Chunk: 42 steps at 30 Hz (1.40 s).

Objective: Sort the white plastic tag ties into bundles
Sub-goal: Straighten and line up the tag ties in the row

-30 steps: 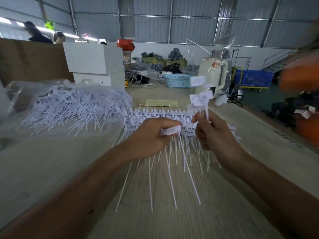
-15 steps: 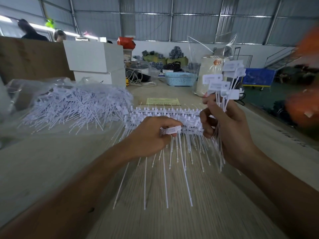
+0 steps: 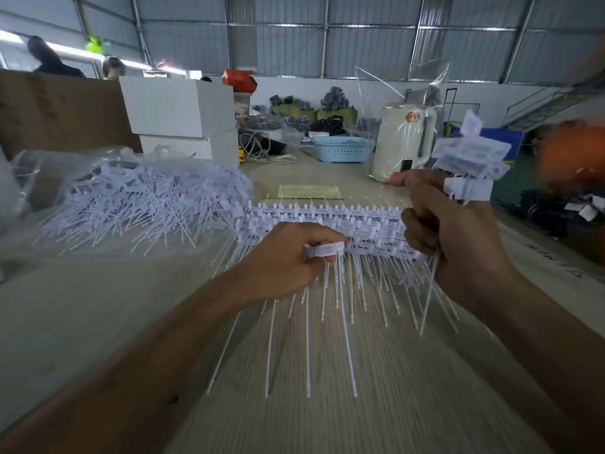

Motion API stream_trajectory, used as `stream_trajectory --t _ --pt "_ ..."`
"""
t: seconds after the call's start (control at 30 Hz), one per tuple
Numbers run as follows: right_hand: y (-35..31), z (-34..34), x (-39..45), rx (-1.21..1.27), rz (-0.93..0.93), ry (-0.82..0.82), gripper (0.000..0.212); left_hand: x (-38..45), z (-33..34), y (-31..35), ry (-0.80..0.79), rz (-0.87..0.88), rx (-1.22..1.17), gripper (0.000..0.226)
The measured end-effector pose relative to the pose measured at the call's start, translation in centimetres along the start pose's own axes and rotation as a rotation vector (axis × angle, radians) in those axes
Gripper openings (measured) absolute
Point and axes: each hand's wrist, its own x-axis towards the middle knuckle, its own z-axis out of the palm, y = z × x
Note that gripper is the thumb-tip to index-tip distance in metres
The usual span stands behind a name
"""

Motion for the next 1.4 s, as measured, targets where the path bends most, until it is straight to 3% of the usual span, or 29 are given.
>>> stream_trajectory --t 0.33,0.7,0.9,1.03,1.2,1.27,1.4 --pt "-2.5 -1.0 0.2 0.149 0.121 -0.173 0.053 0.0 0.0 0.2 0.079 0.136 -0.026 0.043" --pt "-2.5 -0.4 0.1 -0.042 0.079 -0.122 0.038 -0.4 0.0 0.4 0.062 0.119 -0.057 0.039" --pt "-2.1 -0.9 0.4 0.028 0.163 -0.27 0.029 -0.3 0.0 0.3 0.09 0.104 -0.045 0.039" --pt "-1.4 -1.1 0.7 -0.039 0.086 -0.261 0.028 -0.2 -0.1 0.2 0.105 0.093 0.005 0.039" --pt "-1.6 -0.6 0.1 -0.367 -0.014 -0.166 0.038 -0.1 -0.1 0.6 0.156 0.078 -0.056 0.029" --pt "-1.5 -0.1 -0.6 -0.504 -0.071 -0.2 0.023 0.0 0.0 1.0 0.184 0.085 -0.105 0.035" --pt "-0.9 1.0 -1.0 -0.873 -0.084 -0.288 0.022 -0.1 0.7 2.3 0.208 0.141 -0.218 0.041"
